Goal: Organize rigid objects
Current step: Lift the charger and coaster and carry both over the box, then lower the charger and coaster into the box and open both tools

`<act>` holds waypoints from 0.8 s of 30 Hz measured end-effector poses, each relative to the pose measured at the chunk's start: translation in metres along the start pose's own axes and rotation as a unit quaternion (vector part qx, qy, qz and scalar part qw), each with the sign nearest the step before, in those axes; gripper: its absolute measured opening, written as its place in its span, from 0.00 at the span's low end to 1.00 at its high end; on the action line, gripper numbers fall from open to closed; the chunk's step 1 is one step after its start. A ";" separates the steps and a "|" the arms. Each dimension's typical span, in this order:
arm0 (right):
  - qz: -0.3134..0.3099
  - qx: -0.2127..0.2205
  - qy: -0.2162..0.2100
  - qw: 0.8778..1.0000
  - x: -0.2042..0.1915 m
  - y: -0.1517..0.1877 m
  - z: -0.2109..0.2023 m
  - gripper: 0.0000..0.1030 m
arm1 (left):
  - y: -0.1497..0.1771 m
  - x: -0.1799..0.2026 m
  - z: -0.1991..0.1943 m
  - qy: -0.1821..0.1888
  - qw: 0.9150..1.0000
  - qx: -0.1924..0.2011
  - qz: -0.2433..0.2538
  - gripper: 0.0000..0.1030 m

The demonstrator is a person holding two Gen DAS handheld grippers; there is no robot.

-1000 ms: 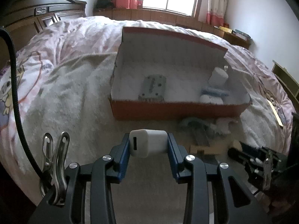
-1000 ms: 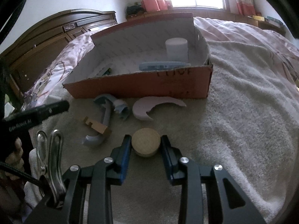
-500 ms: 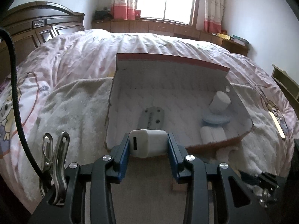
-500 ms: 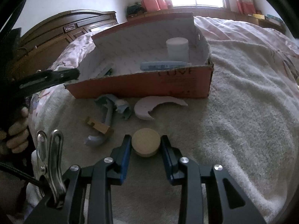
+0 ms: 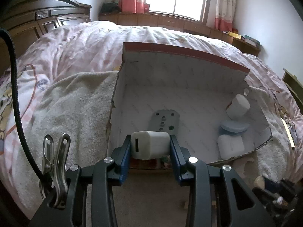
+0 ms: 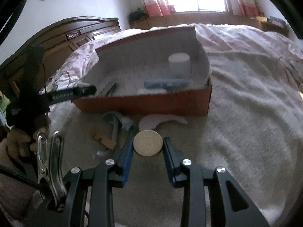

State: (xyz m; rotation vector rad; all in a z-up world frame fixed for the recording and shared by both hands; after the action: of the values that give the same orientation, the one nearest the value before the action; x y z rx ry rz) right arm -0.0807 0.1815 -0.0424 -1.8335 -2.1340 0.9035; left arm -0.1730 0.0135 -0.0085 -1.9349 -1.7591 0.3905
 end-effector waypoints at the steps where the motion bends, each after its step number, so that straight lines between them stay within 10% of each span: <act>1: -0.001 0.003 0.002 1.000 0.000 -0.003 -0.002 0.32 | 0.000 0.000 0.000 -0.002 1.000 0.001 0.002 0.37; 24: -0.005 0.028 0.059 0.998 0.021 -0.090 0.000 0.32 | 0.001 0.000 0.001 -0.009 1.000 0.001 0.006 0.37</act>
State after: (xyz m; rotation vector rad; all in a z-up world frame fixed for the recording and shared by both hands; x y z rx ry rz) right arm -0.1599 0.1969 0.0027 -1.8012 -2.0255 0.8217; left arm -0.1729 0.0139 -0.0100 -1.9469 -1.7597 0.4139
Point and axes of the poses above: each gripper's, at about its wrist camera, not at the fingertips, and z roughly the way its jaws point, x to its right, y to its underside, the point moved 10 cm from there along z, roughly the way its jaws point, and after that the axes turned 15 degrees about -x, right-handed, at the moved point
